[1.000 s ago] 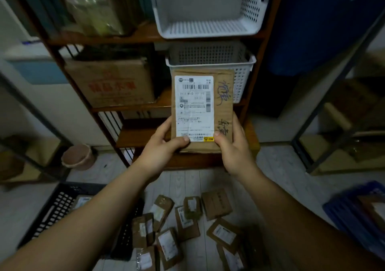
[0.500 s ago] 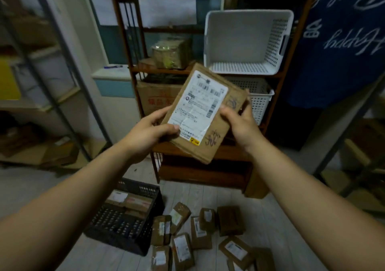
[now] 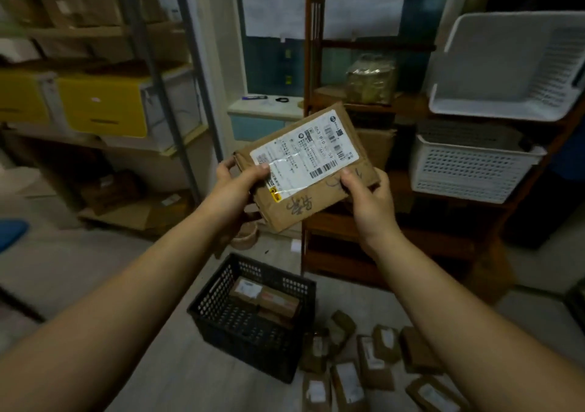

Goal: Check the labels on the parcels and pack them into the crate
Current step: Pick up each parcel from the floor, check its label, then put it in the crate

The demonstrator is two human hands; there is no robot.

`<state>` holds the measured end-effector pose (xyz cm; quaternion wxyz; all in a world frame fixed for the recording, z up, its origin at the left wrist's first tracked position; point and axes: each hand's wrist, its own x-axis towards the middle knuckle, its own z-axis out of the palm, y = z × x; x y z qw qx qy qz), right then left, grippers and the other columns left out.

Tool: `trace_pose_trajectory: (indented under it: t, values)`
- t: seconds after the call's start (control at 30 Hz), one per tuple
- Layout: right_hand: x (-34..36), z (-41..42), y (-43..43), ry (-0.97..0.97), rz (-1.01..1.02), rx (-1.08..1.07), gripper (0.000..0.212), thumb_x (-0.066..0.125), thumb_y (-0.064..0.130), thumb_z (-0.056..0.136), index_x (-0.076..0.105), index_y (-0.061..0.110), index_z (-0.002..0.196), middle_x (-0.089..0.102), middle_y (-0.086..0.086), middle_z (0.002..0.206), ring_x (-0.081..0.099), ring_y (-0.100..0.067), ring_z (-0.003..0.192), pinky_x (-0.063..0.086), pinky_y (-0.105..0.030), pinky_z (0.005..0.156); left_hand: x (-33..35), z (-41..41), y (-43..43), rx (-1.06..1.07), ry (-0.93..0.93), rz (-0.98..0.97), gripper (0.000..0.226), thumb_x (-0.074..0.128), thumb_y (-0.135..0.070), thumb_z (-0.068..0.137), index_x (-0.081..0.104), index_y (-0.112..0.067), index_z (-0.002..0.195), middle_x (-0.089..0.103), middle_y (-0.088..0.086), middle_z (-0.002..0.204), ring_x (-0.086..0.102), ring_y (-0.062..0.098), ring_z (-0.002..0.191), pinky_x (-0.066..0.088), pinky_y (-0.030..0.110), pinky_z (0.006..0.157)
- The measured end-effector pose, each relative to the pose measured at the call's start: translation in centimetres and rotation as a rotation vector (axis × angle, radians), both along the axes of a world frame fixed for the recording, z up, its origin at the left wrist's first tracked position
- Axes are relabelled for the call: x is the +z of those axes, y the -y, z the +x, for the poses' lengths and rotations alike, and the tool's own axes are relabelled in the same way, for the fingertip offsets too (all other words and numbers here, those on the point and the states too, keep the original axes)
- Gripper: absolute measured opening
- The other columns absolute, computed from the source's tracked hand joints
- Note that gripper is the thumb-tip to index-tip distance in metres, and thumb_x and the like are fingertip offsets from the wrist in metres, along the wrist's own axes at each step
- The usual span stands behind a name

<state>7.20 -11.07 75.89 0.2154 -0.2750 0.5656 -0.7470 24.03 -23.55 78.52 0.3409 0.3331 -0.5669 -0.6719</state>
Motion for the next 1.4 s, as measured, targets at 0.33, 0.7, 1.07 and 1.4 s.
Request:
trace_pose_trajectory:
  t: [0.33,0.7,1.07,1.4]
  values:
    - [-6.4,6.0,8.5,-0.079,0.227,0.054,0.022,0.066,0.042,0.084,0.052,0.048,0.101,0.062,0.022,0.102,0.059,0.011,0.092,0.044,-0.008,0.068,-4.8,6.0,10.4,-0.081,0.166,0.071,0.059,0.063,-0.027,0.086,0.034,-0.030,0.137,0.063,-0.005,0.117,0.068,0.012,0.089,0.055,0.033,0.057]
    - [-11.3,4.9,23.1,-0.128,0.397,0.014,0.052,0.064,0.034,0.087,0.042,0.041,0.133,0.045,0.006,0.134,0.046,-0.008,0.117,0.041,-0.025,0.093,-9.5,5.3,24.0,-0.139,0.346,0.107,0.057,0.067,-0.017,0.083,0.037,-0.041,0.126,0.064,-0.003,0.106,0.067,0.021,0.086,0.056,0.039,0.066]
    - [-18.1,10.9,35.9,0.141,0.516,0.053,0.077,0.066,0.013,0.084,0.022,0.031,0.145,0.053,0.001,0.129,0.054,-0.016,0.113,0.047,-0.038,0.094,-19.1,4.7,36.8,-0.264,0.498,0.142,0.045,0.069,-0.024,0.080,0.038,-0.028,0.113,0.053,-0.008,0.096,0.060,0.008,0.079,0.048,0.018,0.048]
    - [-32.7,13.0,40.6,0.110,0.743,0.103,0.063,0.055,0.022,0.095,0.021,0.037,0.146,0.054,0.015,0.129,0.050,-0.009,0.119,0.043,-0.026,0.094,-34.8,6.3,44.2,-0.568,0.693,0.023,0.029,0.064,-0.016,0.084,0.050,-0.032,0.103,0.056,-0.017,0.097,0.058,0.011,0.096,0.050,0.046,0.094]
